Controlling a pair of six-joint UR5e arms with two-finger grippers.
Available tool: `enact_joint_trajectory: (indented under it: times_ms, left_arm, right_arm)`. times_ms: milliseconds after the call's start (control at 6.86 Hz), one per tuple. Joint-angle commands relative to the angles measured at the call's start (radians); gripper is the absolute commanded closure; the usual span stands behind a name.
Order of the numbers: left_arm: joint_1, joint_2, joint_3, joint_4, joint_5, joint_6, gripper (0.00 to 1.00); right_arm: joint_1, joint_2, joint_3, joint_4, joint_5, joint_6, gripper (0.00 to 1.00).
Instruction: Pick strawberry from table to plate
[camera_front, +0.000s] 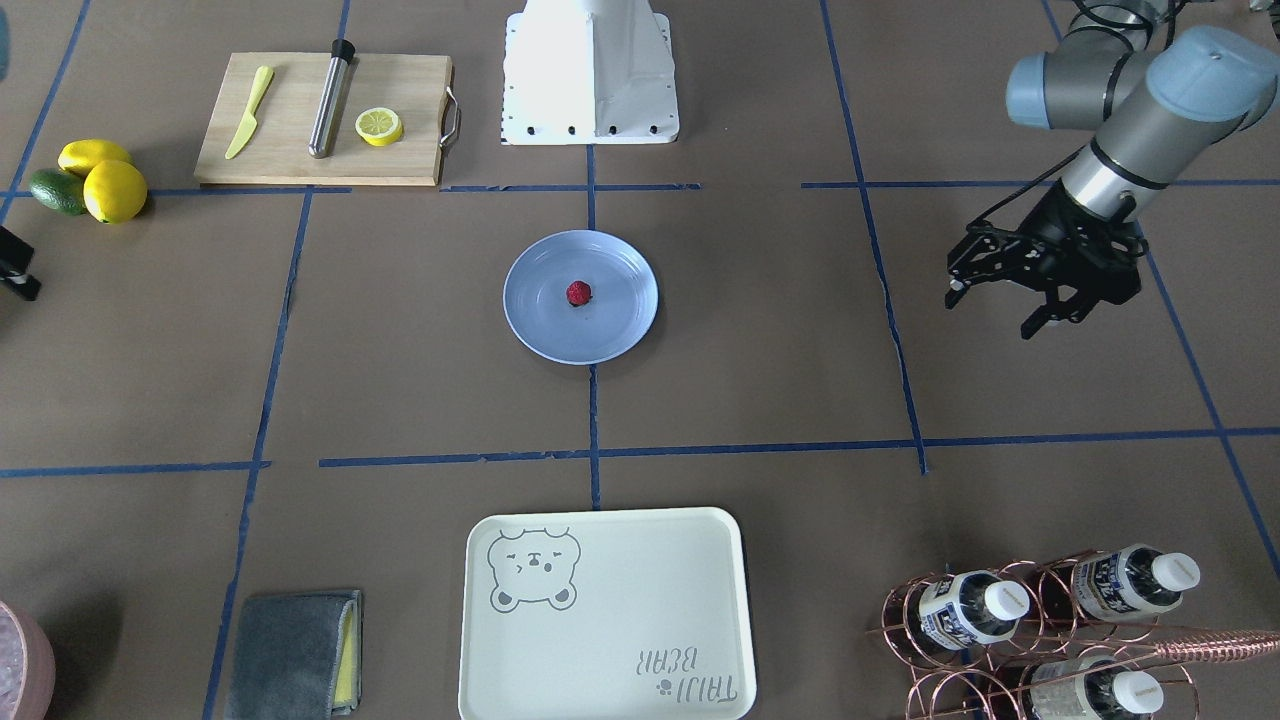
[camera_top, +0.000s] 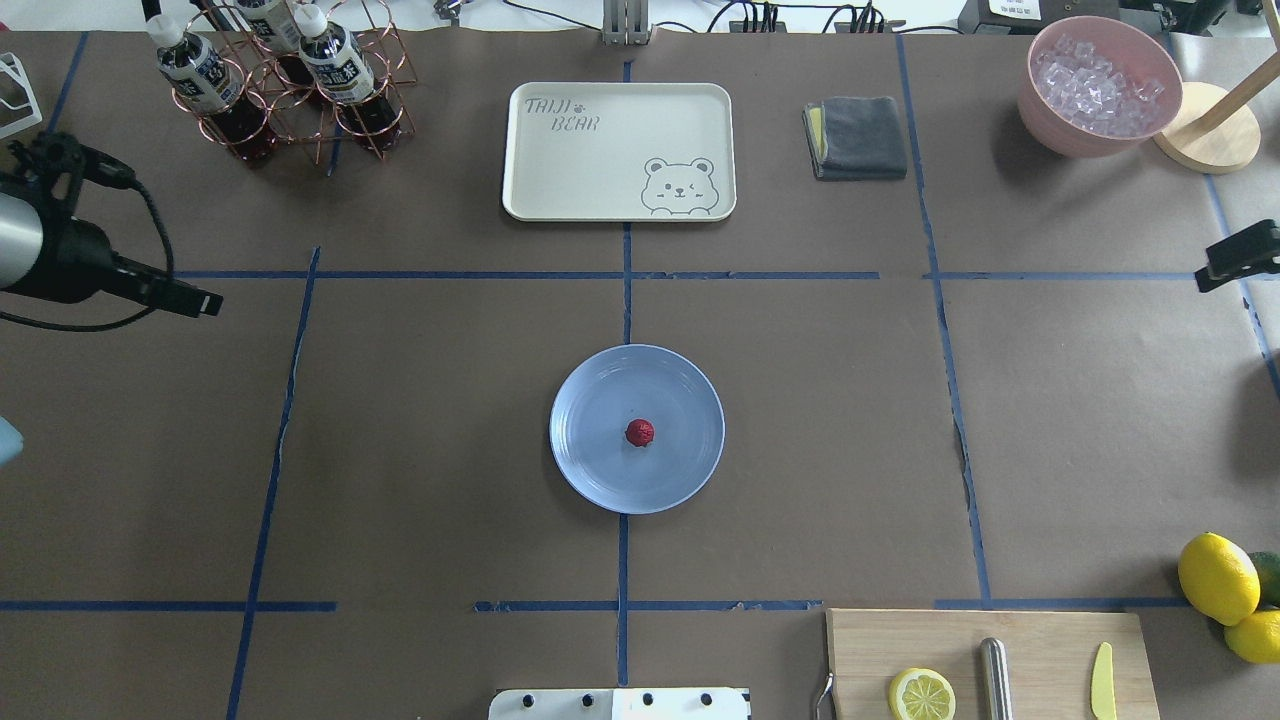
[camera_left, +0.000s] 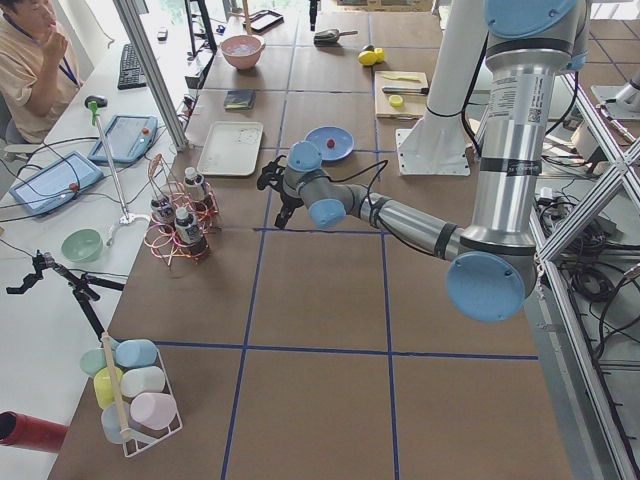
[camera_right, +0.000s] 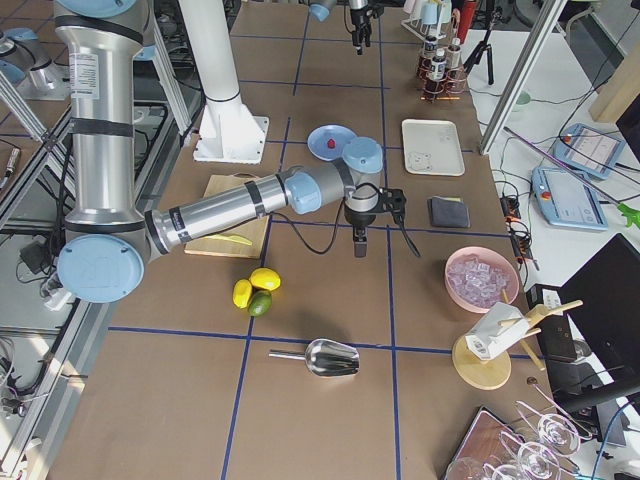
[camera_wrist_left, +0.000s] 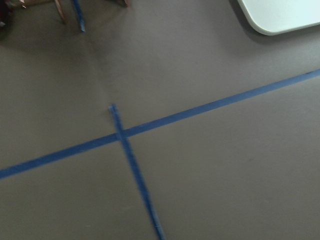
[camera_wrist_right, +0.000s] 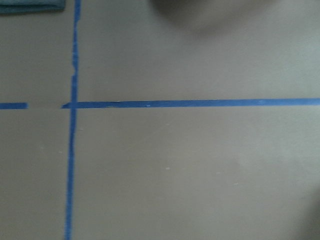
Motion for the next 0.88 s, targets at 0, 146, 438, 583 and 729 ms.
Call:
enact_joint_trajectory:
  times_ms: [0, 146, 438, 583, 729]
  left_arm:
    - [-0.274, 0.045, -0.011, 0.145, -0.110, 0.351, 0.00]
    - [-0.421, 0.044, -0.025, 0.293, -0.112, 0.506, 0.00]
    - [-0.546, 0.039, -0.005, 0.668, -0.126, 0.803, 0.00]
    - [-0.548, 0.077, -0.001, 0.720, -0.177, 0.803, 0.00]
    - [-0.547, 0.102, -0.001, 0.707, -0.181, 0.806, 0.00]
  right_arm:
    - [0.218, -0.008, -0.149, -0.068, 0.032, -0.429, 0.00]
    - [0.272, 0.006, -0.196, -0.088, 0.032, -0.521, 0.00]
    - [0.291, -0.010, -0.207, -0.082, 0.030, -0.545, 0.00]
    - [0.290, -0.011, -0.219, -0.079, 0.024, -0.525, 0.00]
    - [0.290, -0.011, -0.231, -0.075, 0.027, -0.516, 0.00]
